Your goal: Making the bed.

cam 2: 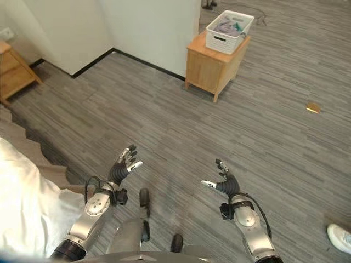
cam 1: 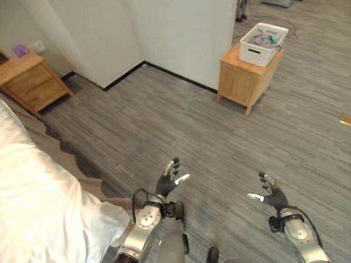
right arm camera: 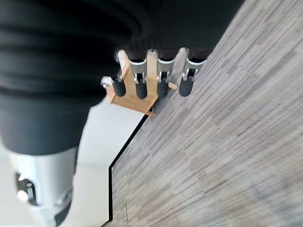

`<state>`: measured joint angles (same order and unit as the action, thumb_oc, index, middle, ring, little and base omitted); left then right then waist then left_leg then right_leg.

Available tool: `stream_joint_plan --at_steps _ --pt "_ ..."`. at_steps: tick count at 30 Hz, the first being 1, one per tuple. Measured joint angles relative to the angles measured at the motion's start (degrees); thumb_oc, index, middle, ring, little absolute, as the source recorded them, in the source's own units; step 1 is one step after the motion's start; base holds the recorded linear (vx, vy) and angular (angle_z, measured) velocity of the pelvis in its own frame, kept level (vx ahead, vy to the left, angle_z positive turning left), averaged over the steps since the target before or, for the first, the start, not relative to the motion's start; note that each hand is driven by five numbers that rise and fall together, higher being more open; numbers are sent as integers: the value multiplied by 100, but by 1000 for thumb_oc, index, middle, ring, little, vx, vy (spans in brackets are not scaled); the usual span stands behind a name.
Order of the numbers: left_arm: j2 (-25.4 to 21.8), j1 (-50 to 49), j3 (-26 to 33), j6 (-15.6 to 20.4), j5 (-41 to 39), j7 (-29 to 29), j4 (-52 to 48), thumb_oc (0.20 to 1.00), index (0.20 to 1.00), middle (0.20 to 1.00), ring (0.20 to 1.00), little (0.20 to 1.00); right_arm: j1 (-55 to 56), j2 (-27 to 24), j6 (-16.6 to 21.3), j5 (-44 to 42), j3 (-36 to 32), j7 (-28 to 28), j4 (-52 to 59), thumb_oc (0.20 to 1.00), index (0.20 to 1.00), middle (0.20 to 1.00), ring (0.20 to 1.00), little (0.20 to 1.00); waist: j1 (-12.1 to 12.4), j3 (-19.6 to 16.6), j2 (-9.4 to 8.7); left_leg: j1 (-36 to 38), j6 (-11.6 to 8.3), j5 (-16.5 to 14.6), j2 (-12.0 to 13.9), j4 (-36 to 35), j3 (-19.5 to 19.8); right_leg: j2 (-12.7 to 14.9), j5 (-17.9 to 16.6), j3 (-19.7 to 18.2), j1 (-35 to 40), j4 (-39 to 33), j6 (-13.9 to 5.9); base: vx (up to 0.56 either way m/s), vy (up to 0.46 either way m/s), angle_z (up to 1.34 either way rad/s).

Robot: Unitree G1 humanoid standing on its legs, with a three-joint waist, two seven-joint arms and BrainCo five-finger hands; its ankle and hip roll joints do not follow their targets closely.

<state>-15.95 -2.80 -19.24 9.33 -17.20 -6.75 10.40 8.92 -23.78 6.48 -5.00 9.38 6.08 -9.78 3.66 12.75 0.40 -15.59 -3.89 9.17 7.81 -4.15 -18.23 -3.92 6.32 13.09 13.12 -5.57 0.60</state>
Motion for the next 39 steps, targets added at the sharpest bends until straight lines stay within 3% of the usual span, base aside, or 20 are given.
stream_joint_plan --at_steps 3,5,7,9,10,12,14,16,19,20,22,23,24,27,28,29,32,33,37,39 --pt "-3 -146 133 -2 -3 -38 -100 1000 1000 1000 1000 1000 -181 11 -27 7 97 6 -9 1000 1000 1000 1000 1000 242 -13 -24 602 132 11 -296 -35 -145 286 360 -362 412 151 -532 566 251 -36" --pt "-43 -164 120 -21 -5 -79 -82 1000 1000 1000 1000 1000 -148 29 -50 21 250 -7 41 1000 1000 1000 1000 1000 300 -54 -52 834 864 0 -345 126 -152 560 761 -282 109 1595 -881 450 262 -17" --pt "-198 -111 117 -10 -2 -80 -191 1000 1000 1000 1000 1000 146 105 -66 67 291 -20 251 1000 1000 1000 1000 1000 322 -190 -450 1238 952 -284 -700 118 12 1082 592 -49 -452 3529 -1045 415 256 56" --pt "-328 76 115 -74 15 -94 -135 1000 1000 1000 1000 1000 200 114 -64 166 199 -16 461 1000 1000 1000 1000 1000 176 -152 -583 1633 1175 -502 -1050 3 632 1544 -300 -105 -1218 5458 -940 479 198 120" --pt "-358 136 116 -75 15 -107 -138 1000 1000 1000 1000 1000 174 117 -56 223 194 -10 482 1000 1000 1000 1000 1000 78 -161 -587 1725 1157 -498 -1083 -4 836 1601 -133 -110 -1356 5628 -931 321 88 145" --pt "-350 234 281 -62 26 -181 -322 1000 1000 1000 1000 1000 -85 50 -34 297 160 -31 599 1000 1000 1000 1000 1000 159 -6 -183 1958 1278 -778 -875 25 1445 1458 449 -166 -2112 5435 -833 468 -14 107" --pt "-324 326 374 -64 57 -187 -340 1000 1000 1000 1000 1000 -156 -52 -11 357 124 -34 814 1000 1000 1000 1000 1000 91 111 48 2098 1357 -834 -756 38 1863 1366 532 -159 -2565 4847 -877 522 -68 116" --pt "-290 361 471 -59 59 -189 -310 1000 1000 1000 1000 1000 -302 -110 4 456 124 -62 895 1000 1000 1000 1000 1000 -159 217 256 2290 1228 -1041 -519 40 2699 935 421 -390 -2648 2592 -825 517 -98 191" --pt "-227 242 582 -53 74 -181 -249 1000 1000 1000 1000 1000 -333 -138 5 501 172 -152 900 1000 1000 1000 1000 1000 -270 191 -31 2365 1300 -1136 -696 219 3010 873 -163 -1182 -2994 1173 -887 478 -97 189" --pt "-257 72 585 -53 114 -171 -197 1000 1000 1000 1000 1000 -318 -131 -1 504 191 -159 850 1000 1000 1000 1000 1000 -337 161 -147 2572 1192 -1336 -687 223 3062 921 -524 -1385 -2997 759 -936 629 -204 185" --pt "-303 -67 619 -46 191 -175 -73 1000 1000 1000 1000 1000 -286 -141 -1 510 232 -181 841 1000 1000 1000 1000 1000 -369 80 -227 2687 1072 -1726 -514 217 3351 917 -507 -1673 -2997 676 -1006 338 -146 176" --pt "-341 -89 634 -60 215 -171 -35 1000 1000 1000 1000 1000 -281 -146 -7 513 219 -197 807 1000 1000 1000 1000 1000 -428 77 -246 2794 823 -1924 -459 218 3461 880 -746 -1574 -3004 861 -1038 378 -196 175" --pt "-329 -212 627 -94 216 -164 -23 1000 1000 1000 1000 1000 -422 -164 -80 514 220 -279 609 1000 1000 1000 1000 1000 -325 106 -245 2879 488 -1831 -281 316 3450 791 -1246 -1432 -2983 1335 -725 499 -258 132" --pt "-148 -654 659 -74 225 -137 -38 1000 1000 1000 1000 1000 -690 -20 -87 501 224 -375 169 1000 1000 1000 1000 1000 -226 110 -246 2652 80 -1576 -319 1579 3182 793 -1002 -1174 -2581 1556 -431 276 -161 52" --pt "-45 -774 661 -66 217 -134 -51 1000 1000 1000 1000 1000 -682 -67 -48 498 230 -396 217 1000 1000 1000 1000 1000 -174 56 -160 2250 -266 -1345 -447 2513 3096 762 -961 -1083 -2248 1292 -369 249 -206 31" --pt "28 -844 694 -55 196 -97 -26 1000 1000 1000 1000 1000 -746 -88 -28 488 232 -380 179 1000 1000 1000 1000 1000 -145 41 -90 1916 -311 -1037 -279 3000 2836 722 -992 -829 -2042 1173 -290 249 -300 32" --pt "52 -768 857 -63 163 -61 -4 1000 1000 1000 1000 1000 -672 -75 -61 475 254 -350 197 1000 1000 1000 1000 1000 -170 104 -213 1221 -422 -824 35 4211 1730 789 -516 -466 -1860 1478 212 291 -198 50" --pt "71 -538 858 -62 155 -28 74 1000 1000 1000 1000 1000 -649 -36 -104 447 193 -288 222 1000 1000 1000 1000 1000 -236 157 -340 730 -377 -842 398 4406 326 854 -539 -189 -1564 976 239 316 16 77" --pt "49 -618 970 -65 153 33 69 1000 1000 1000 1000 1000 -730 34 -104 436 267 -270 231 1000 1000 1000 1000 1000 -156 146 -364 699 -331 -815 114 1798 -307 750 -636 -29 -1175 412 90 344 126 37" --pt "99 -721 971 -75 154 55 141 1000 1000 1000 1000 1000 -771 40 -93 439 305 -286 26 1000 1000 1000 1000 1000 -35 80 -53 722 -101 -590 107 260 -150 495 -451 178 -971 273 -211 429 214 5"
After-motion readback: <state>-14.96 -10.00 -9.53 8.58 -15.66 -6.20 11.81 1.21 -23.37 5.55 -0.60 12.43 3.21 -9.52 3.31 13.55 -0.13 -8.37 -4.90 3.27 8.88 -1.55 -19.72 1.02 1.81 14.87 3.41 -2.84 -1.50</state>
